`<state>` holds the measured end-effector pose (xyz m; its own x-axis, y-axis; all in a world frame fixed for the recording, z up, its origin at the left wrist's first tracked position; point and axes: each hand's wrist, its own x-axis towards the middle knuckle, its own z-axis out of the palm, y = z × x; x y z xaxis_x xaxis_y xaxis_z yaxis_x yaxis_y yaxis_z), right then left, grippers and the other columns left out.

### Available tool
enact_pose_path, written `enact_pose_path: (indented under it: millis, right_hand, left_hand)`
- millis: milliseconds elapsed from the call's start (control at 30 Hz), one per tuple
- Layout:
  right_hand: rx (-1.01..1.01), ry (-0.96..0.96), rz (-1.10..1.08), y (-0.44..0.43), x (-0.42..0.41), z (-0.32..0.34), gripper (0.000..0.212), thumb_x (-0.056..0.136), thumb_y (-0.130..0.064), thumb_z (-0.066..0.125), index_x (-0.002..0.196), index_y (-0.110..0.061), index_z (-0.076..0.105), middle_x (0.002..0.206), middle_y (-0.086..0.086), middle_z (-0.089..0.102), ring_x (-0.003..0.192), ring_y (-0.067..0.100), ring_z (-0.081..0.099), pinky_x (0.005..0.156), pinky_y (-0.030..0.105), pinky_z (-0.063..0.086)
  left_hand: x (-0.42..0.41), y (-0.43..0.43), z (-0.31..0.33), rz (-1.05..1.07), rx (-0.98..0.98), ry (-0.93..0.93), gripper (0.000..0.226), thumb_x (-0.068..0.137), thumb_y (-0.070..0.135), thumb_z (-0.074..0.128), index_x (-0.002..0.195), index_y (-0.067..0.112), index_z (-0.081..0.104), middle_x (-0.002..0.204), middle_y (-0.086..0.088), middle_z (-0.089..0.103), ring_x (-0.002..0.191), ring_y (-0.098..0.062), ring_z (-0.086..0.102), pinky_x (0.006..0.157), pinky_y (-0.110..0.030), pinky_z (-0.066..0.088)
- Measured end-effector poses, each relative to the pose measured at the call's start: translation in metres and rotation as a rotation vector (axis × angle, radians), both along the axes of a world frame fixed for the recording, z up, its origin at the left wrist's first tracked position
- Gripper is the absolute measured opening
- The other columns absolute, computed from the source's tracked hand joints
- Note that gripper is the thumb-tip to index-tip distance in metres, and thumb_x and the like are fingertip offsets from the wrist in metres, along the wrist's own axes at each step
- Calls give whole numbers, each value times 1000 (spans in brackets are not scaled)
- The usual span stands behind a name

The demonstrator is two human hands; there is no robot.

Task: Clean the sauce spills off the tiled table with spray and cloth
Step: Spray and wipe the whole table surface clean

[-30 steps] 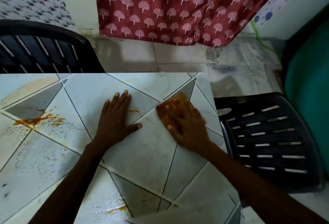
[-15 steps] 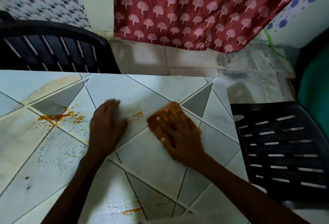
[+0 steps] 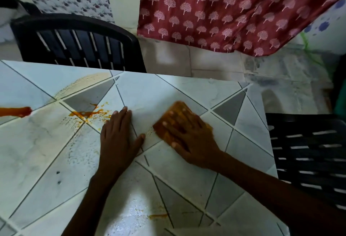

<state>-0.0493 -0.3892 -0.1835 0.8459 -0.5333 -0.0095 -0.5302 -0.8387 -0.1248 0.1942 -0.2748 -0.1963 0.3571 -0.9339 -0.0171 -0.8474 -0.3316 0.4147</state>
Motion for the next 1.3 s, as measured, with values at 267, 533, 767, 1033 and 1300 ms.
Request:
enact_pose_path:
  millis: [267,533,767,1033,1300]
  right_hand:
    - [8,-33,-515,-86,100,-8,64,98,-53,31,158,-36,19,167,8,19,152,39,15,119,60,19]
    - [35,-8,-44,7,34,-5,65,98,-55,38,159,-39,19,169,0,12,156,28,4,121,55,17]
    - [35,-3,-577,-78,110,-9,72,96,-57,34,160,-33,13,167,14,14,152,42,12,120,62,16]
    - [44,-16,-53,8,35,-1,66,97,-55,41,158,-38,22,168,2,17,155,30,12,122,52,16]
    - [59,0,-495,-65,146,-3,71,97,-60,25,160,-33,11,166,14,16,150,46,15,119,65,17]
  left_hand:
    - [-1,6,-4,-5,13,18,82,88,59,40,155,15,26,164,-1,19,152,-24,14,121,-47,17]
    - [4,15,-4,-20,-39,75,77,91,51,47,154,9,29,162,-4,24,150,-23,22,121,-45,20]
    - [10,15,-3,-42,-21,79,79,90,53,46,153,9,31,161,-8,27,148,-27,26,119,-45,25]
    - [18,18,-3,-76,-20,122,77,91,55,39,155,13,27,163,-3,20,150,-18,15,121,-35,14]
    - [20,24,9,25,-22,72,69,84,36,66,143,7,47,151,-13,43,137,-31,41,112,-41,37]
